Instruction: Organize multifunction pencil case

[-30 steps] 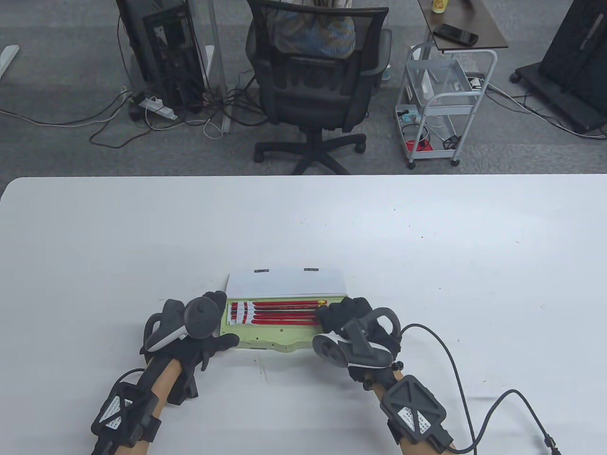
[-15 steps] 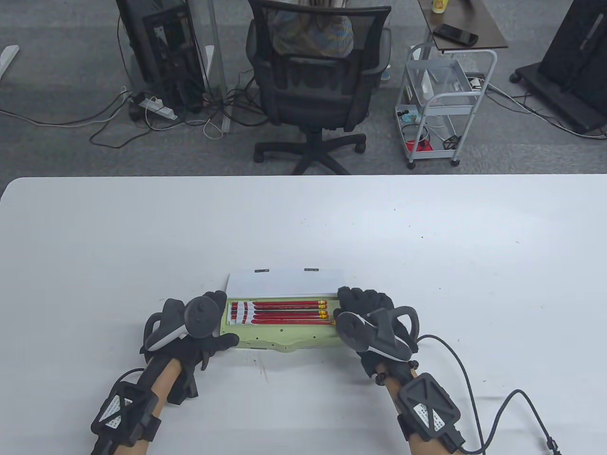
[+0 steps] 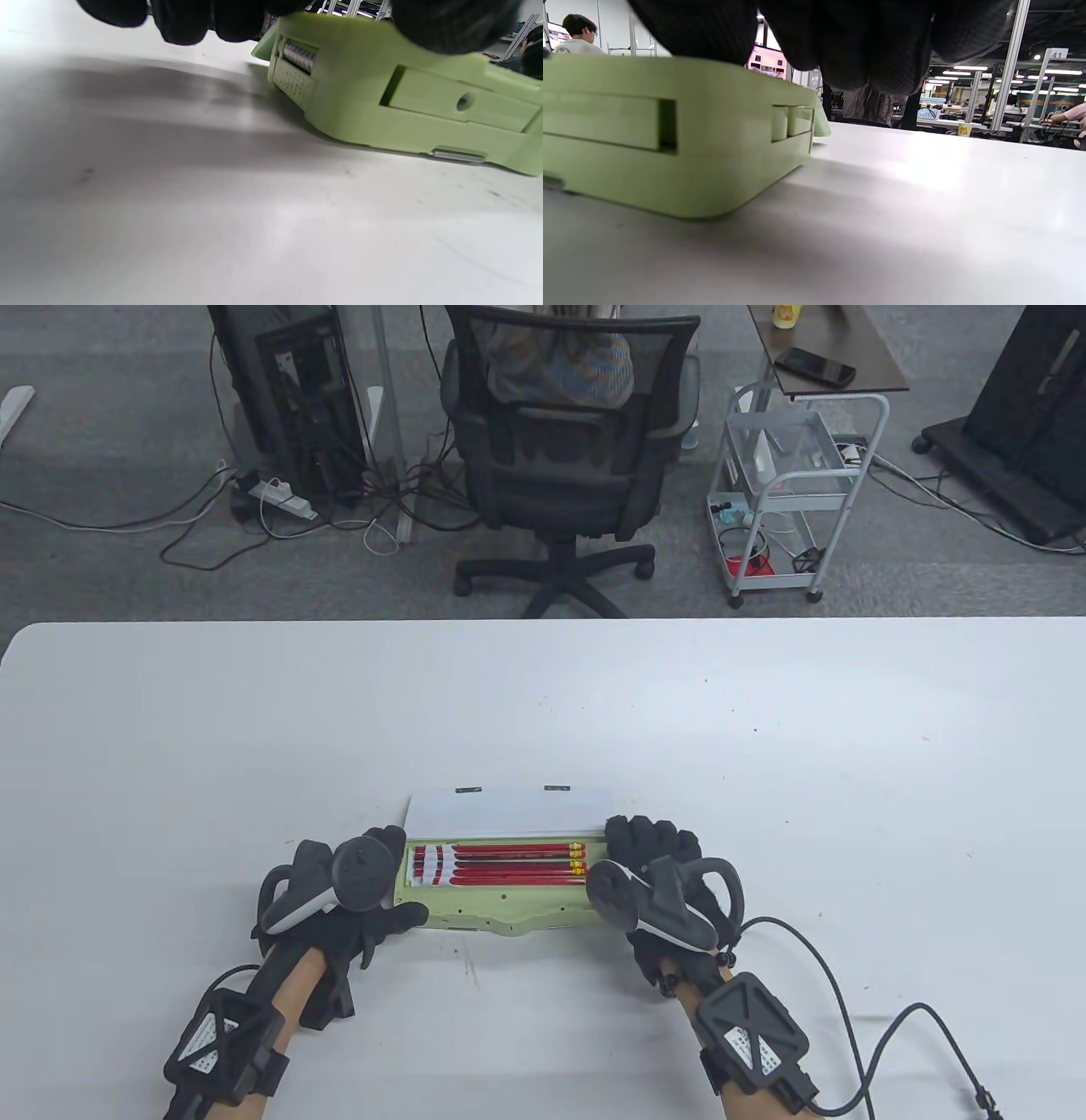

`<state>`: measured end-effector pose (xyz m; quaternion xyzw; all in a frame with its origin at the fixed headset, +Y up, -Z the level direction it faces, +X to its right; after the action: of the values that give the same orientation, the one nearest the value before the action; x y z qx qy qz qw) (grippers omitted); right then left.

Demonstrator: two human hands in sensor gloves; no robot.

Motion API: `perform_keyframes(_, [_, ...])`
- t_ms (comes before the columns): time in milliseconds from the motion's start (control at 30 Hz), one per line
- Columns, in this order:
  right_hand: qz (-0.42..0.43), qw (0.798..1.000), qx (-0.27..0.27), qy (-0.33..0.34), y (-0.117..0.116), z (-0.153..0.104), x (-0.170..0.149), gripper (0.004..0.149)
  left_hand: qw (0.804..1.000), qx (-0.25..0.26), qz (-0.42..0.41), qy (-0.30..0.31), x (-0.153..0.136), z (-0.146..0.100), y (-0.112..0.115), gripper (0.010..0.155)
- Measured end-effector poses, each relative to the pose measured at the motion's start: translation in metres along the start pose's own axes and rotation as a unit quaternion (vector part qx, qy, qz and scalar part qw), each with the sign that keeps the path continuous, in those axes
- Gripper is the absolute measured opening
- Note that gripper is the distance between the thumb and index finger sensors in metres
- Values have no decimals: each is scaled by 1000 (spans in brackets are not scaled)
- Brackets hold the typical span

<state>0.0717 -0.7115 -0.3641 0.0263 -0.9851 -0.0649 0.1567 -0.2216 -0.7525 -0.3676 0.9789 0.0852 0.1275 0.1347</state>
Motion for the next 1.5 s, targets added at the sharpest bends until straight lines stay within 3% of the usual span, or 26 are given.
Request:
perform_keyframes(400, [-2,1000,1,2,-2,-1,5,70,1000,-7,-4,-1,1,0,1,99])
perform_keyframes(667, [112,992,37,-37,-1,-10,-35,74,1000,-7,-7,0,1,1,1,98])
perform_keyframes(867, [189,979,79,-15,-10,-14,-41,87,1000,-7,-10,0,0,1,1,98])
perform_keyframes(1100, [164,978,125,21,-24,-15,-19,94,1000,-9,-19,1,-1,1,1,98])
perform_keyframes(1333, [129,985,117,17,-25,-15,-14,90,998,-16,-52,2,-6,2,-2,101])
perform_keyframes(1500, [141,983,116,13,-25,-16,-15,90,992,24,-117,-32,-28,4,-19,98])
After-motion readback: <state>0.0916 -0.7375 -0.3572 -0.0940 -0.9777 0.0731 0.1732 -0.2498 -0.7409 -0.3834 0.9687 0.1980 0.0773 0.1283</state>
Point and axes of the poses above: the tracker on the back of each hand, its own x axis roughly to the thumb side, its own z axis roughly from the wrist to the fingertips, y = z × x, the point moved 4 cm from there along z, roughly from the wrist to the fingertips, and after that the axes turned 1 degree about x, right-handed, at the moved point
